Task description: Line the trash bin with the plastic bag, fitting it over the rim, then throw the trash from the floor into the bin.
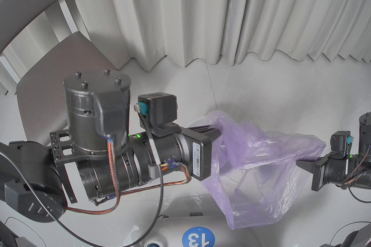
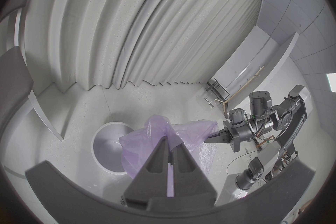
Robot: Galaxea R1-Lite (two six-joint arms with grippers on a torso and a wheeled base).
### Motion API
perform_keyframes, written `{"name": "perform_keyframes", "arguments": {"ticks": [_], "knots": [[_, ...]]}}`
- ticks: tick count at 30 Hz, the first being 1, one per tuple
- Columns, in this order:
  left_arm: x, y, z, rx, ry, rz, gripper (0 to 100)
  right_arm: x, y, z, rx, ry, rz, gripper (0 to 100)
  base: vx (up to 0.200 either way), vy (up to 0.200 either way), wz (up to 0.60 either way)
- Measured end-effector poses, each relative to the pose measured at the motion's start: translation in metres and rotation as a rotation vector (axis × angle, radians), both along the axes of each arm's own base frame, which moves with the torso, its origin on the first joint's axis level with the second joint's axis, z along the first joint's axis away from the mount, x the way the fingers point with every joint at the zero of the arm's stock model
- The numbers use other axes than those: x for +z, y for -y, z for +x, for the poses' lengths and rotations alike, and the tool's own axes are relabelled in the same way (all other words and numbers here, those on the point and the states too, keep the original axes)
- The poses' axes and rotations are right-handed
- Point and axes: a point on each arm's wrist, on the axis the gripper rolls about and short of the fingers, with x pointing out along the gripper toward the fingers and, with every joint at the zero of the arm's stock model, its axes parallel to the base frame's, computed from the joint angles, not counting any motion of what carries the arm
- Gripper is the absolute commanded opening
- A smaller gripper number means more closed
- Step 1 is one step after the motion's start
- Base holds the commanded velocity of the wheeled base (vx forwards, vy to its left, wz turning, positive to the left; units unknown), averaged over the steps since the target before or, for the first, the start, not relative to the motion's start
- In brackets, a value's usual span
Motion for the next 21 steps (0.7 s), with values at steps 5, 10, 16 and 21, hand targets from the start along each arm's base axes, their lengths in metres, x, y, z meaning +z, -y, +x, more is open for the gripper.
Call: {"name": "perform_keyframes", "arguments": {"ticks": [5,10,16,21], "knots": [[-0.006,-0.005,0.004,0.022,-0.012,0.013,0,0.001,0.0,0.001,-0.012,-0.003,0.019,0,0.0,0.0,0.0],[-0.013,-0.019,0.008,0.064,-0.028,0.024,0,0.01,-0.006,0.012,-0.02,0.052,0.101,0,0.0,0.0,0.0],[-0.019,-0.04,0.015,0.129,-0.022,0.014,0,0.012,-0.018,0.032,-0.005,0.095,0.184,0,0.0,0.0,0.0],[-0.025,-0.053,0.018,0.169,-0.023,0.015,0,0.004,-0.028,0.047,0.006,0.07,0.186,0,0.0,0.0,0.0]]}}
